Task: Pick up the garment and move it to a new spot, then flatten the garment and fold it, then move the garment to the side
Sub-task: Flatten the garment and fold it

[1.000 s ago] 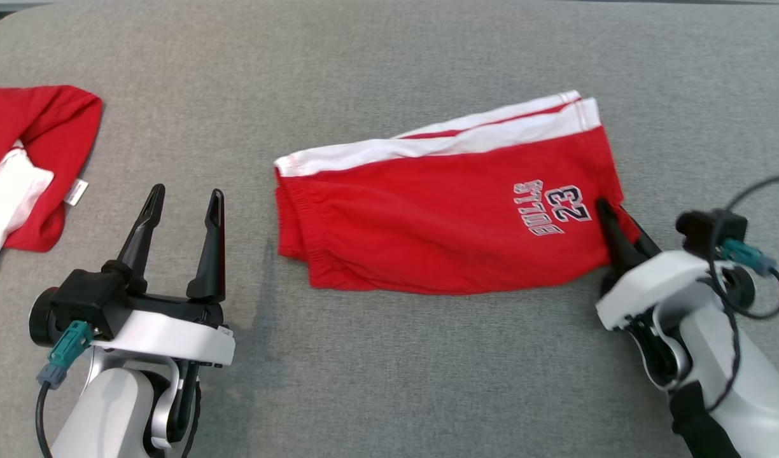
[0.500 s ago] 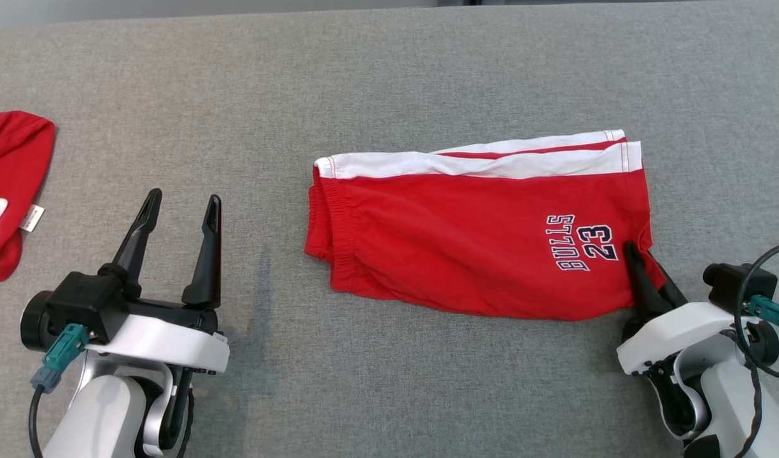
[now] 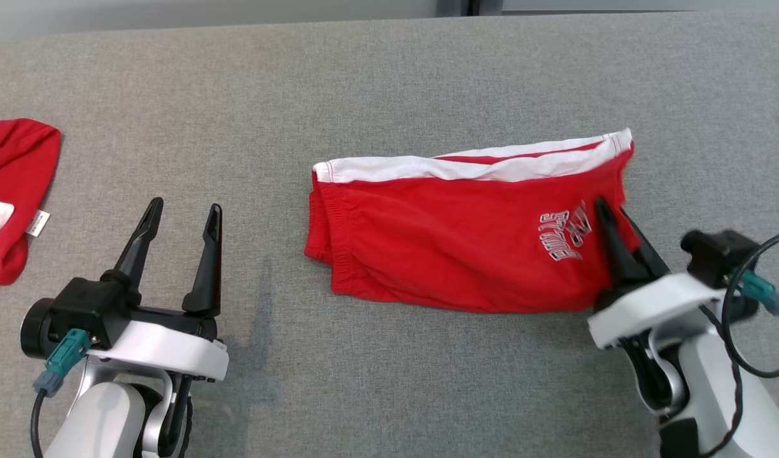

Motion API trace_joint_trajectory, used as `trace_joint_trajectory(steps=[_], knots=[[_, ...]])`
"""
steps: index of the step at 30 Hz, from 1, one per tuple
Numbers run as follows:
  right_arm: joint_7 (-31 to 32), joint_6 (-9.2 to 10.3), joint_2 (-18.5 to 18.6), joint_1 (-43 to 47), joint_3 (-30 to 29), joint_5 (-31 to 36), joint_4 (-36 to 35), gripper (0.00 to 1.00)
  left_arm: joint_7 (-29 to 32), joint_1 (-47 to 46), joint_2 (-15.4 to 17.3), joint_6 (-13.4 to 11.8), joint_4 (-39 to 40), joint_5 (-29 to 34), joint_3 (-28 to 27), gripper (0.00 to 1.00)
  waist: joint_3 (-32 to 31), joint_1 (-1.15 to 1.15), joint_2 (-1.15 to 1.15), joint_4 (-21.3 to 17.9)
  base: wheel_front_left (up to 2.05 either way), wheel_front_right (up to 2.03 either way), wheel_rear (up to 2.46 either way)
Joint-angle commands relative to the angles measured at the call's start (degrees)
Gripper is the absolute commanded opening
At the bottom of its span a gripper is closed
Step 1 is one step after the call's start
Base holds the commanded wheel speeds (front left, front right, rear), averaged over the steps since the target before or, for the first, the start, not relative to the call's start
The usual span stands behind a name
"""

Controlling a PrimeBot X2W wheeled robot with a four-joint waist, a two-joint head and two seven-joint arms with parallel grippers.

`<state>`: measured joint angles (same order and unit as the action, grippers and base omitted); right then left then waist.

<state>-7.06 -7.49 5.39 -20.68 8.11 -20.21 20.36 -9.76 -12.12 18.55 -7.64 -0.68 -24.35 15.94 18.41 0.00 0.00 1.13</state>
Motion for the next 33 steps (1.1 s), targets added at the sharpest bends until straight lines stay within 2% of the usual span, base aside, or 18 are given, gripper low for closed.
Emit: trace_joint_trajectory(steps=[1,5,10,13,22,31,32,33], knots=[[0.5,-0.02,-0.3,-1.3,0.8,0.4,-1.8,0.0,0.2,0.0,0.2,-0.4,0.1,-0.2,0.0,1.0,-0.2,0.0,0.0,0.0,0.0,0.0,0.0],[2.1,-0.02,-1.6,-4.7,5.7,-0.3,-6.1,0.0,0.4,-1.1,0.1,-0.4,-0.1,0.1,0.5,1.0,-0.3,0.0,0.0,0.4,0.0,0.0,0.0],[3.9,-0.02,-2.3,-9.4,13.8,-2.8,-6.0,0.0,0.4,-2.3,-0.4,0.1,-0.7,0.6,1.7,1.0,-0.3,0.0,0.0,2.0,0.0,0.0,0.0],[2.9,-0.03,-2.4,-11.4,18.6,-6.9,-5.0,0.0,0.1,-2.8,-0.7,0.2,-1.0,0.7,2.2,1.0,-0.5,0.0,0.0,3.4,0.0,0.0,0.0],[-1.3,-0.03,-2.3,-15.2,30.4,-17.8,2.9,0.0,-0.7,-3.2,-1.9,0.4,-2.6,0.2,3.2,1.0,0.1,0.0,0.0,6.6,0.0,0.0,0.0],[-4.6,-0.03,-2.3,-18.3,38.7,-24.1,9.5,0.0,-1.3,-3.8,-2.1,0.3,-4.0,-0.1,3.8,1.0,0.3,0.0,0.0,7.5,0.0,0.0,0.0],[-4.9,-0.03,-2.3,-18.6,39.4,-24.5,9.8,0.29,-1.4,-3.8,-2.1,0.1,-4.1,-0.1,3.8,1.0,0.4,0.0,0.0,7.4,0.0,0.0,0.0],[-5.2,-0.03,-2.3,-18.9,40.0,-24.9,10.1,0.47,-1.4,-3.9,-2.1,0.1,-4.1,0.0,3.8,1.0,0.4,0.0,0.0,7.3,0.0,0.0,0.0]])
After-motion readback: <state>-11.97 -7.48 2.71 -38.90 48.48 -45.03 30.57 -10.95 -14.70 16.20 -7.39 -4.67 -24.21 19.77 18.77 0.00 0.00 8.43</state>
